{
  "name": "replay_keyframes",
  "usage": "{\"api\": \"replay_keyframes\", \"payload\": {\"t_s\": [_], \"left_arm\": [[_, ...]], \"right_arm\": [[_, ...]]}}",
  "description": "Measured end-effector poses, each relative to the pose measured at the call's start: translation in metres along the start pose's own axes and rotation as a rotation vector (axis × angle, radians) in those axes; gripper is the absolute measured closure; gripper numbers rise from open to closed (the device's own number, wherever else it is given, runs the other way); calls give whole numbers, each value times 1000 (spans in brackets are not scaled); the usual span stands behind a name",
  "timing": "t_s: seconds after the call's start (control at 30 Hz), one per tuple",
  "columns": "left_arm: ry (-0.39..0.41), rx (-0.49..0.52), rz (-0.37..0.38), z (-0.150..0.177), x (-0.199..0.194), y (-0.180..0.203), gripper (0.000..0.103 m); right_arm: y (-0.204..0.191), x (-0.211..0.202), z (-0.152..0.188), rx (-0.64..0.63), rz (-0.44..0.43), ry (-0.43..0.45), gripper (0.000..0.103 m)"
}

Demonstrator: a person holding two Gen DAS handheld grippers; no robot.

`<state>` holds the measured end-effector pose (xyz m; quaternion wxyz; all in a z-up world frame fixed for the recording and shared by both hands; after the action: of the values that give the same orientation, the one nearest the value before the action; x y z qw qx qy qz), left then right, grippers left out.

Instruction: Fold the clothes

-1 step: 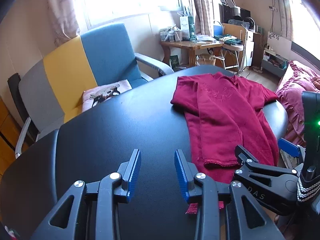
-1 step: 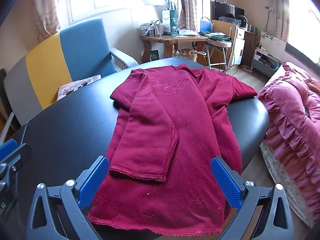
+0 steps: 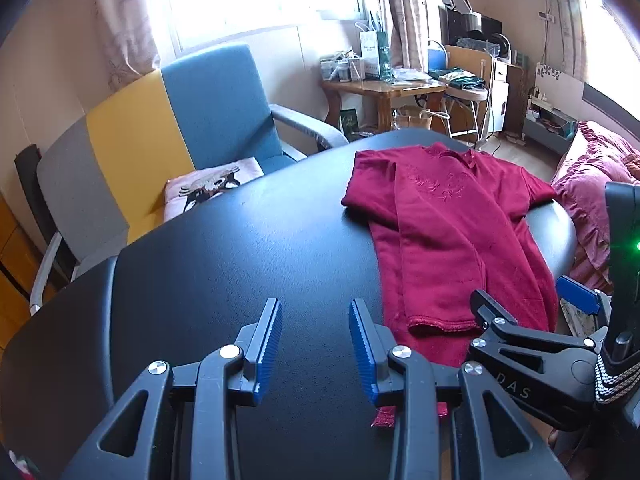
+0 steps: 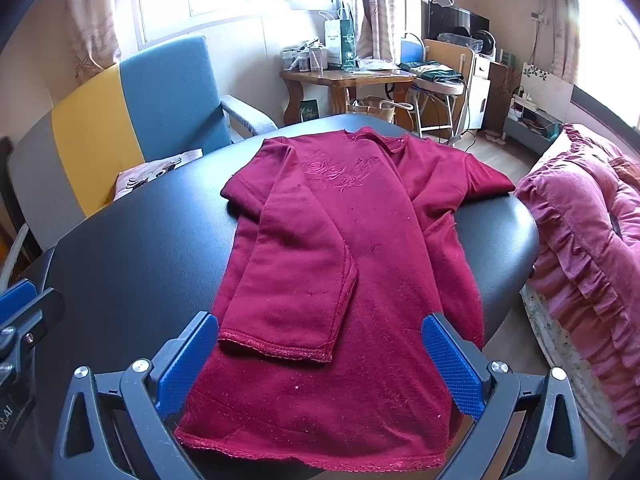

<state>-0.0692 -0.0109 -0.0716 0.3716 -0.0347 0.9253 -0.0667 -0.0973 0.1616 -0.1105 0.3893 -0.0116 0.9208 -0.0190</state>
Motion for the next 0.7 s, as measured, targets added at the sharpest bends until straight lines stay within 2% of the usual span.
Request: {"api": "replay_keyframes", "payload": {"t_s": [0.07,0.2,0.43,0.53,0.7], "left_arm": [[0,1,0,3,1,3,68],[-79,8,24,28,23,6,68],[-229,27,13,94,69,-8,67],[-268,13,-13,117,82,-27,67],[-284,-55,-67,147,88,-68,64]], "right_arm": [[6,9,-6,8,-10,7,0],[19,27,-17,23,-31,22,0],[41,59,-37,49,-67,48,0],[51,73,-46,62,-83,58,0],[71,139,-74,142,-77,-11,0]]}}
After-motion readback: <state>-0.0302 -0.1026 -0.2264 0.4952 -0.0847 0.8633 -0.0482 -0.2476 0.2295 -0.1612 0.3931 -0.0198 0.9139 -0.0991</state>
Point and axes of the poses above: each gripper's, at about its wrist camera, not at the fingertips, and x roughly the way its jaws point, y to its right, z to its underside, the point moved 10 cm from there along x, roughly the way its jaws point, and after that the axes turned 2 degrees about y, right-handed, at the moved point
